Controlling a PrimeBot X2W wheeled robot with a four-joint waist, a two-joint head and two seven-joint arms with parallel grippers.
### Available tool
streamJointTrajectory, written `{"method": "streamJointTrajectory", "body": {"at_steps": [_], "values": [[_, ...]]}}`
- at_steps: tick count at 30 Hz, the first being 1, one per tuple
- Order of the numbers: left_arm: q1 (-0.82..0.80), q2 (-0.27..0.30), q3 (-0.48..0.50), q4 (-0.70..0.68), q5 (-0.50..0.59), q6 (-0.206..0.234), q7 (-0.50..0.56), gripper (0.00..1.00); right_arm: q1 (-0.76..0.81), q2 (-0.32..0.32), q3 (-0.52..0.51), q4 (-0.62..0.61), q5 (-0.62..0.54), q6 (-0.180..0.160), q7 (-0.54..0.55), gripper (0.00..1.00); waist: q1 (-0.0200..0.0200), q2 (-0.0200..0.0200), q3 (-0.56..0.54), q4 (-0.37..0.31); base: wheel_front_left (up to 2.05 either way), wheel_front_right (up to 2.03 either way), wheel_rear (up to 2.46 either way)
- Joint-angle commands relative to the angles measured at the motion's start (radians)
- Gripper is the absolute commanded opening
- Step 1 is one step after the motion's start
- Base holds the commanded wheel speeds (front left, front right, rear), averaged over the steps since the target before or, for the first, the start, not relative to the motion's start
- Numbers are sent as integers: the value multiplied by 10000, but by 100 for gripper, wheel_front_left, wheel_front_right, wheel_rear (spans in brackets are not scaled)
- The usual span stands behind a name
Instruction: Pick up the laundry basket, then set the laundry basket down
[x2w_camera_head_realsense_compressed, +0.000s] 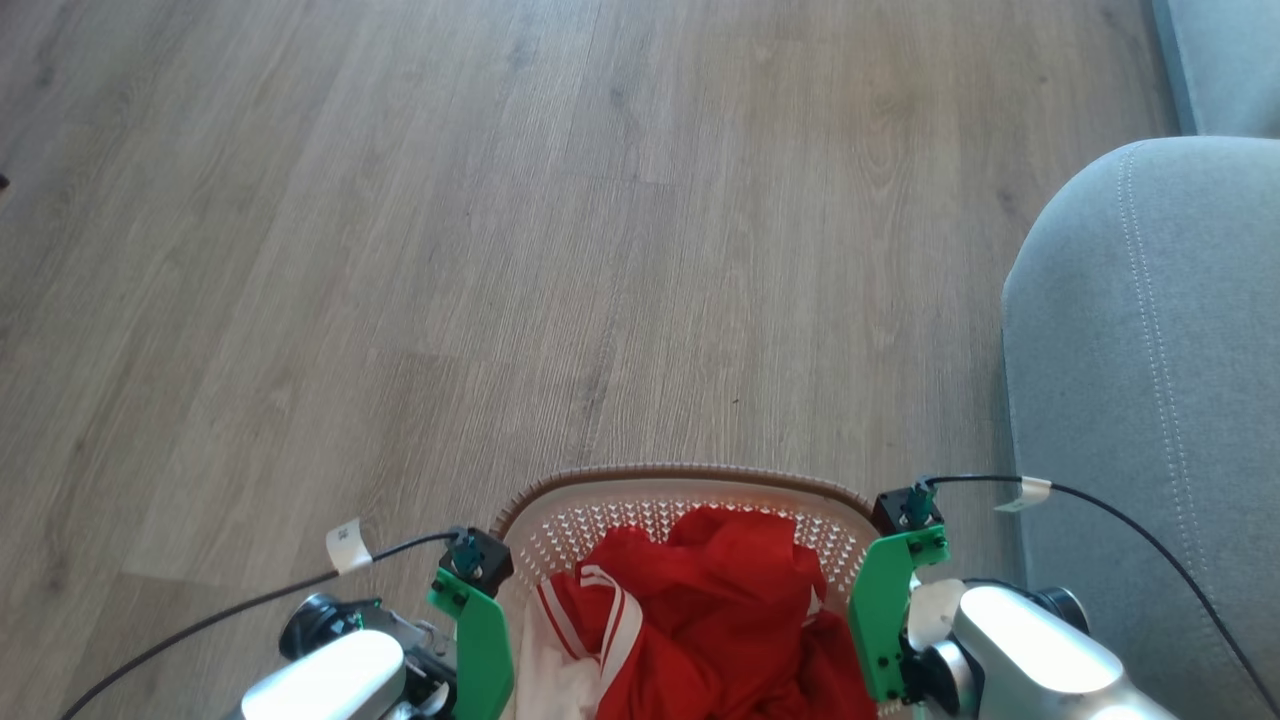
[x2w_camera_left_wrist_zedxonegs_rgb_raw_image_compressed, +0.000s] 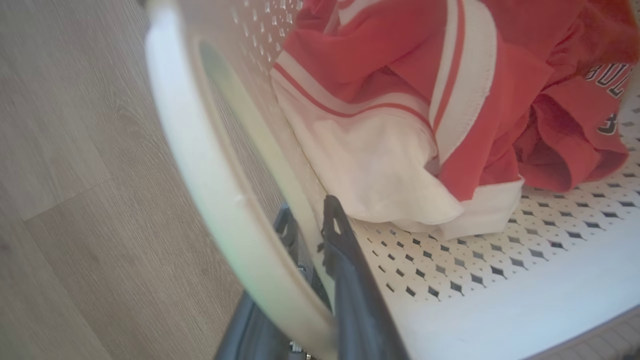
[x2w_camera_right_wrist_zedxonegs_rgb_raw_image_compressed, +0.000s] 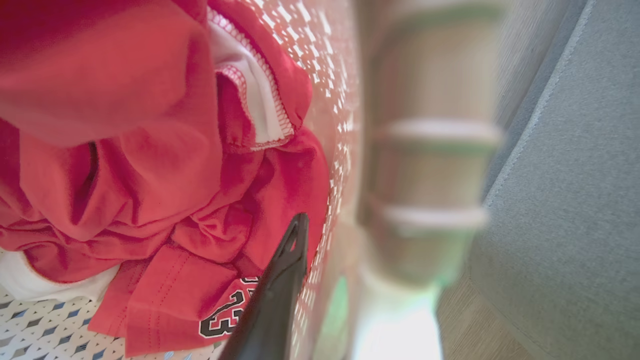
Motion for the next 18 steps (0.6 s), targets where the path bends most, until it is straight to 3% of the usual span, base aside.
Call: {"method": "streamJointTrajectory", "body": {"at_steps": [1, 18], "values": [[-375, -112, 23, -573, 210, -254, -16, 0, -152, 515, 269, -756, -240, 343, -23, 0, 1, -1, -12, 6, 0, 0, 0], [-350, -136, 23, -569, 174, -200, 18, 0, -35, 509, 115, -864, -379, 343, 90, 0, 1, -1, -36, 33, 0, 0, 0]]}}
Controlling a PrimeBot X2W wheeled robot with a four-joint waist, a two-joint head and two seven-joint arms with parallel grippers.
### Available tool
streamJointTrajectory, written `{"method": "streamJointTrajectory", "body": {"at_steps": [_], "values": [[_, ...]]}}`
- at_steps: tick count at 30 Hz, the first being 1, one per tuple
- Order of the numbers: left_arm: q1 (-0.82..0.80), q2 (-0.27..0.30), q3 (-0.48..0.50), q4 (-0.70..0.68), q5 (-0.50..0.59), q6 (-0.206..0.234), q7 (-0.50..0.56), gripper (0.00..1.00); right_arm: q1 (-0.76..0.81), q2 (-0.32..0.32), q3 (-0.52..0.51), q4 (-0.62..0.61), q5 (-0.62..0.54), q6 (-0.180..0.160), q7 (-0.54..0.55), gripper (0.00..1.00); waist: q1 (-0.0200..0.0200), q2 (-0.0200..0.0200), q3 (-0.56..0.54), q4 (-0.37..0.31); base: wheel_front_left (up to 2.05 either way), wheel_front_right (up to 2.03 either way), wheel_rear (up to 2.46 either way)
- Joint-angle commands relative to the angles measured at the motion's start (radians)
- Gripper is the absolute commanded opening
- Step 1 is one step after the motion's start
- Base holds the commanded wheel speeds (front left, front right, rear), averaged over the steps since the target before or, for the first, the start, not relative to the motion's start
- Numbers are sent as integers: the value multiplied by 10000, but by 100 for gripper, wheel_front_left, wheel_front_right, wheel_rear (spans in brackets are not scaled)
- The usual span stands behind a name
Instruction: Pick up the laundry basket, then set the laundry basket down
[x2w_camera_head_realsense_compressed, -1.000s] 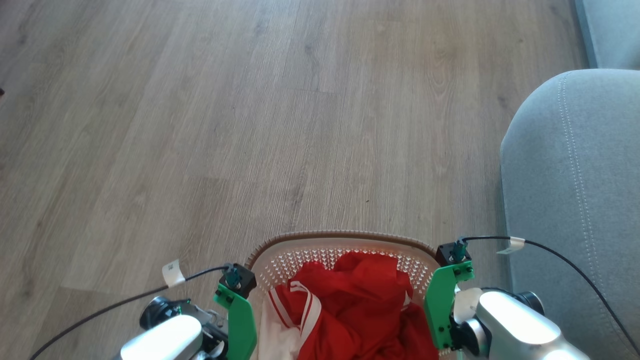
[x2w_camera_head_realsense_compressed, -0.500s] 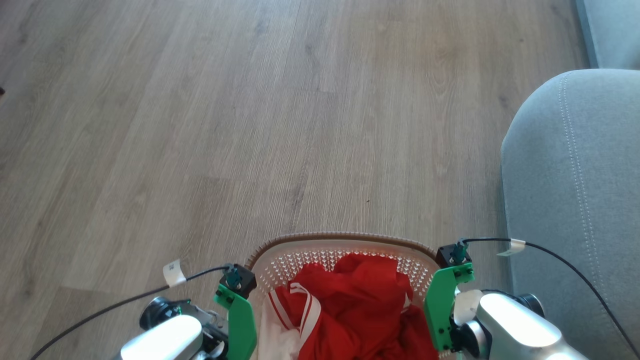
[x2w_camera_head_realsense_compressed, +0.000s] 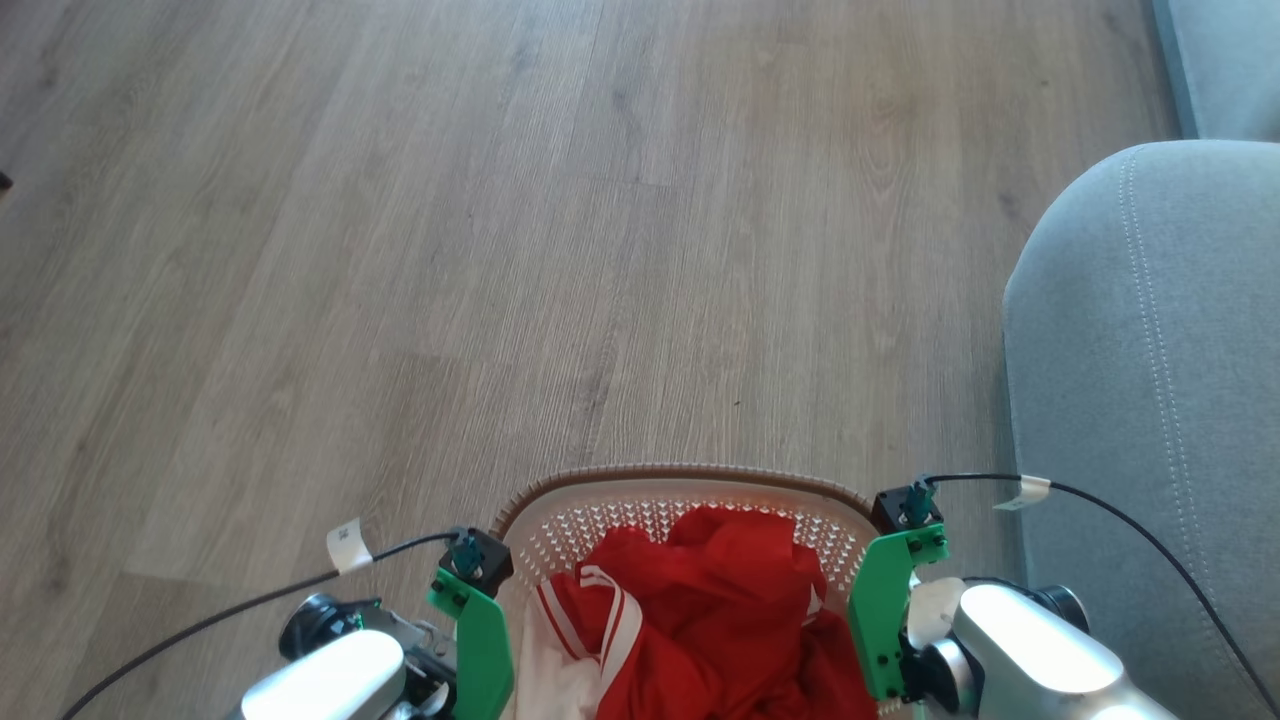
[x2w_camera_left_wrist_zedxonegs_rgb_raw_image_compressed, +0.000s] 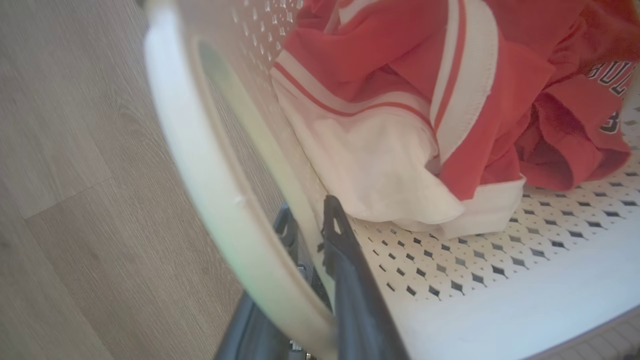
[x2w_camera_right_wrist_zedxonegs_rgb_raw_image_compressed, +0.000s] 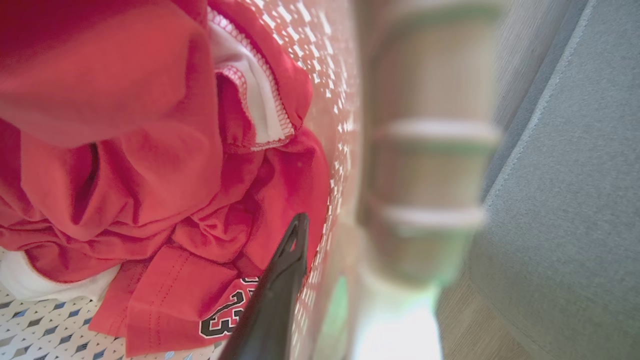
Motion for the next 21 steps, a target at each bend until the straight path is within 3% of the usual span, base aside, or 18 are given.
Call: {"method": "streamJointTrajectory", "body": {"at_steps": [1, 12, 21], "values": [[-350, -141, 25, -570, 175, -196, -43, 0, -109, 495, 274, -764, -211, 343, -29, 0, 1, -1, 6, 6, 0, 0, 0], [-371, -190, 37, -548, 166, -148, -106, 0, -112, 429, 169, -909, -312, 343, 72, 0, 1, -1, 192, 8, 0, 0, 0], [-903, -532, 192, -223, 419, 115, -546, 0, -706, 95, -148, -1108, -853, 343, -174, 0, 1, -1, 1610, -40, 0, 0, 0]]}}
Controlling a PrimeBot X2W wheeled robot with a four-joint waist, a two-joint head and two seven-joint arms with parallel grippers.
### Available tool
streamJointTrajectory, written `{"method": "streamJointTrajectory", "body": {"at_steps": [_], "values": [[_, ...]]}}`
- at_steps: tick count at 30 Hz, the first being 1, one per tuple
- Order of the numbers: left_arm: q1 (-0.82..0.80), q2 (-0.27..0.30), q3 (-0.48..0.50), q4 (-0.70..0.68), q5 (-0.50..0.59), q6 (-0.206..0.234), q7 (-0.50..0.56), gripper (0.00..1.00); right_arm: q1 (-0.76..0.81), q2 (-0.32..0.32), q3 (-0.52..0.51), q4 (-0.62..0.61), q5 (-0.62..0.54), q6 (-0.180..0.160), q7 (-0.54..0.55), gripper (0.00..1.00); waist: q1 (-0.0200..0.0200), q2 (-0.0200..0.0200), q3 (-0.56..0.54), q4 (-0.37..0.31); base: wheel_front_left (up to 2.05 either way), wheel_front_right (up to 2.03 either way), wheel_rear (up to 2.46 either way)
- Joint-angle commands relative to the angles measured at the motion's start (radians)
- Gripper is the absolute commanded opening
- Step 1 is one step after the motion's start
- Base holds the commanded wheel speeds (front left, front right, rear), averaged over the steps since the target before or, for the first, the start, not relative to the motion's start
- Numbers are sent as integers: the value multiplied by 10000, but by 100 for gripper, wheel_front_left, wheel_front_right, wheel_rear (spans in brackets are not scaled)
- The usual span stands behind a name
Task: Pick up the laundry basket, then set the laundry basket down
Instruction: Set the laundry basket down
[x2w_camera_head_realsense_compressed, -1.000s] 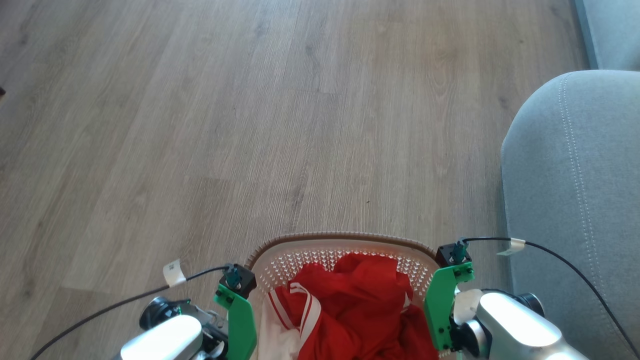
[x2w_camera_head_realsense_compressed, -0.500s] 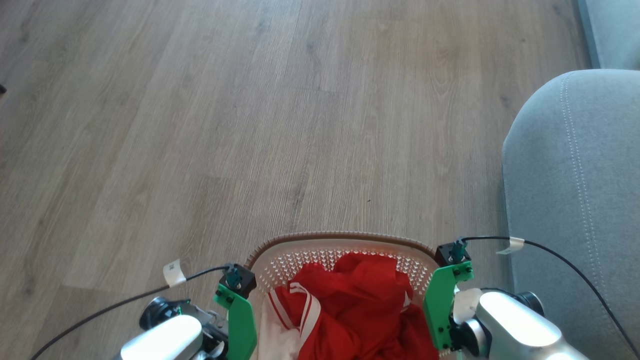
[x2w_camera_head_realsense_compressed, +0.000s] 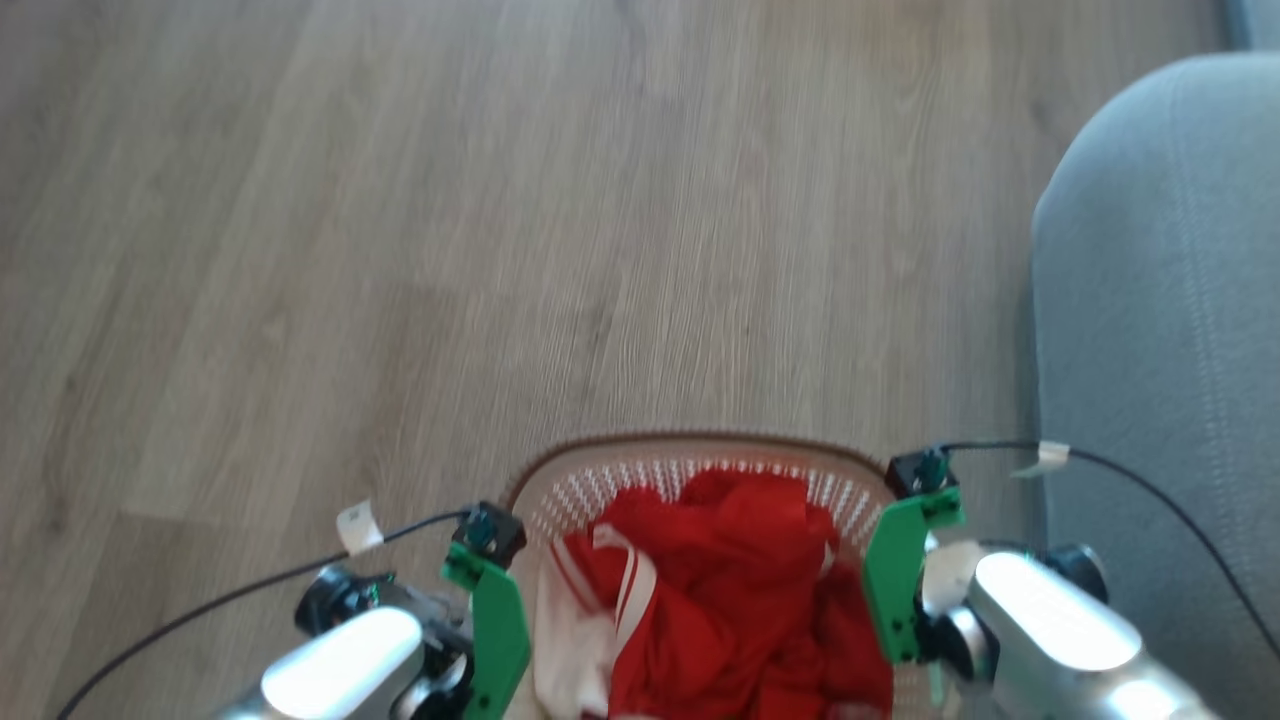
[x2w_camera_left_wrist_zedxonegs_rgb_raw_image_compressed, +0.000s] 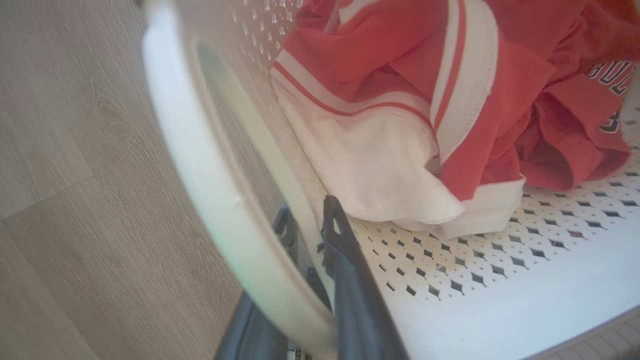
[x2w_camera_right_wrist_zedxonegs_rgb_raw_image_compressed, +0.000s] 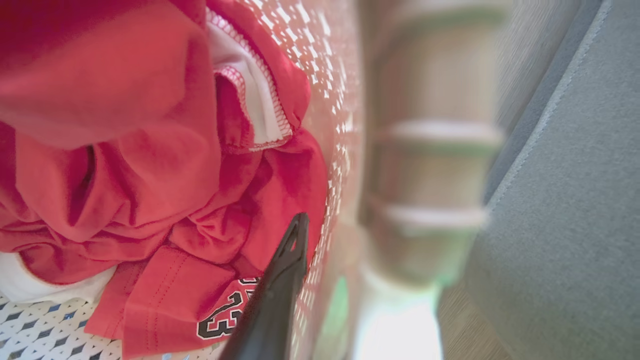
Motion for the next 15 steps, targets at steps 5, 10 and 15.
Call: {"method": "streamJointTrajectory", "body": {"at_steps": [5, 10, 15], "values": [[-1184, -680, 221, 76, 556, -38, -574, 0, -967, 162, 30, -767, -736, 343, -467, 0, 0, 0, 1580, -34, 0, 0, 0], [-1877, -1272, 378, 954, 786, -8, -1190, 0, -1457, 79, -207, -773, -1156, 343, -687, 0, 0, 0, 2805, -83, 0, 0, 0], [-2755, -2000, 501, 2060, 954, -170, -1809, 0, -2129, -50, -422, -671, -1618, 343, -1120, 0, 0, 0, 4056, -105, 0, 0, 0]]}}
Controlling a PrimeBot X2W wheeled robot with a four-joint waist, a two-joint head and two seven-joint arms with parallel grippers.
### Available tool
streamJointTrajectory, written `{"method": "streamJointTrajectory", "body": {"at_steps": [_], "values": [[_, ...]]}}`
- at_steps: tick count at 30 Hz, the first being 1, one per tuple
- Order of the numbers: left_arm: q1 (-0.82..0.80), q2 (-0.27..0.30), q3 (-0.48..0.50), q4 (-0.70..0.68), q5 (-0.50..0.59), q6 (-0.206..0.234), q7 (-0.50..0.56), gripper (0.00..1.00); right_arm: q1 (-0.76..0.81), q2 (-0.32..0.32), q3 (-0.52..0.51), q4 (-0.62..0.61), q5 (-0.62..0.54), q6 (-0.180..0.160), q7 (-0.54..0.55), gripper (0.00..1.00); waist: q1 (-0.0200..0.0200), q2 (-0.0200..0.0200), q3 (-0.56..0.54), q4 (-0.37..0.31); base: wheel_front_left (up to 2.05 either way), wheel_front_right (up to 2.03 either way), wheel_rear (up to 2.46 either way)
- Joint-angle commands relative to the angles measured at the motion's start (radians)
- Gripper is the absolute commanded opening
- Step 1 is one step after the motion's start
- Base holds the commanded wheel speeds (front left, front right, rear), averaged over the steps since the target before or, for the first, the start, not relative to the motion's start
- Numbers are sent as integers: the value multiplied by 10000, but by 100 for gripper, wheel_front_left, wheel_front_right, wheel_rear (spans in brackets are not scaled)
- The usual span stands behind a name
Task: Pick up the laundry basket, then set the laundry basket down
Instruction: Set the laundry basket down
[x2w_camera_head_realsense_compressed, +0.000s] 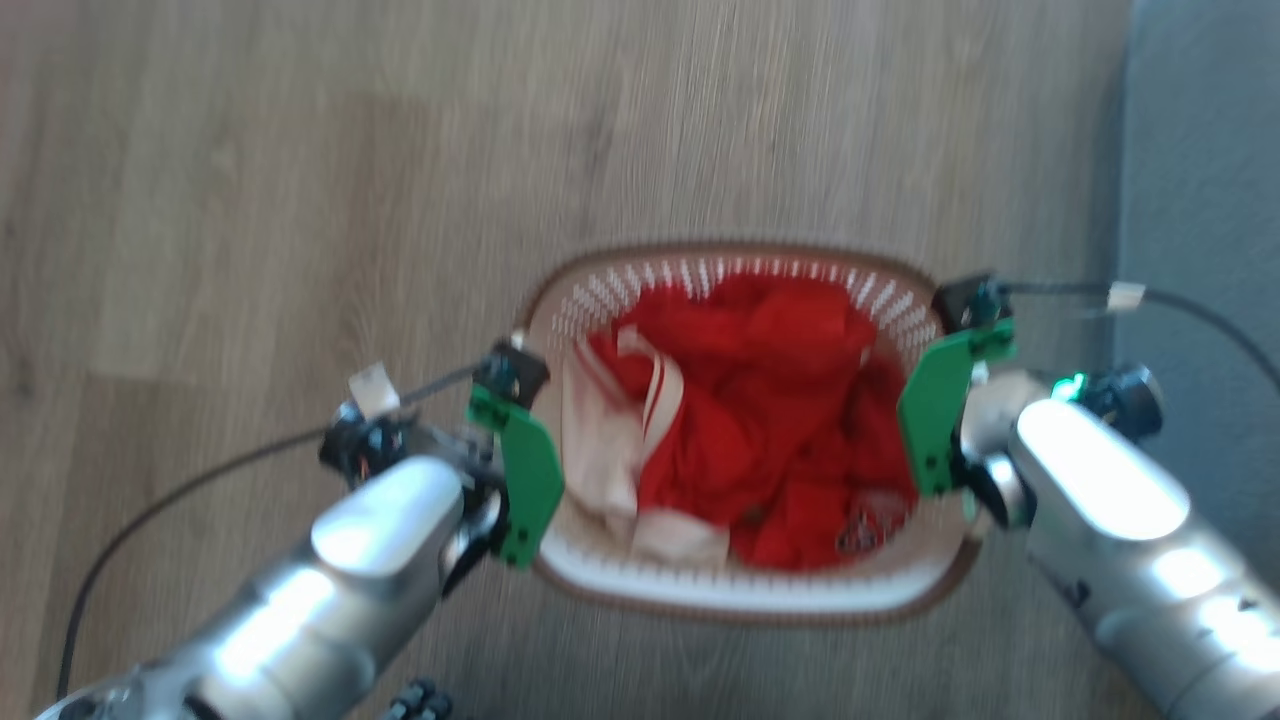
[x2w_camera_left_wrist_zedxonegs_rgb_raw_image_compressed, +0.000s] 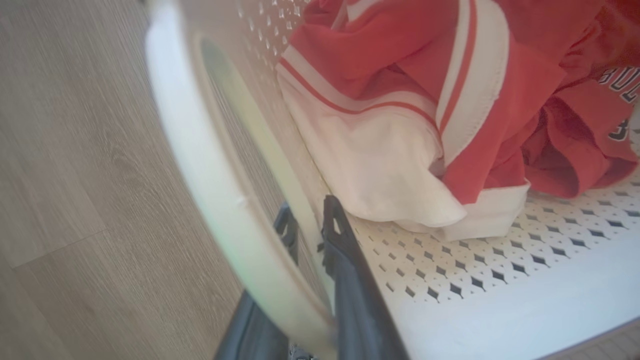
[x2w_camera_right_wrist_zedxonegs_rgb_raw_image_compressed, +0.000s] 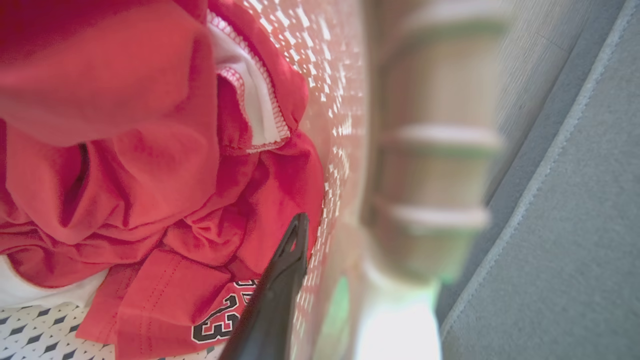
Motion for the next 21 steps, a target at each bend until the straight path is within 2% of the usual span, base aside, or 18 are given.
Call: {"method": "streamJointTrajectory", "body": {"at_steps": [1, 6, 12, 21], "values": [[-545, -272, 4, -375, 338, -264, -158, 0, -158, 361, 435, -531, -264, 342, -154, 0, -3, 0, 895, -36, 0, 0, 0], [-1487, -747, 99, 727, 484, -413, -930, 0, -882, 358, 324, -216, -907, 342, -650, 0, -3, 0, 1985, -95, 0, 0, 0], [-2526, -954, 178, 1709, 479, -540, -1711, 0, -1604, 749, -153, 448, -1181, 342, -1073, 0, -3, 0, 3030, -177, 0, 0, 0], [-3342, -973, -54, 1848, 171, -489, -2184, 0, -2371, 1313, -783, 1877, -1484, 342, -1553, 0, -3, 0, 4099, -205, 0, 0, 0]]}}
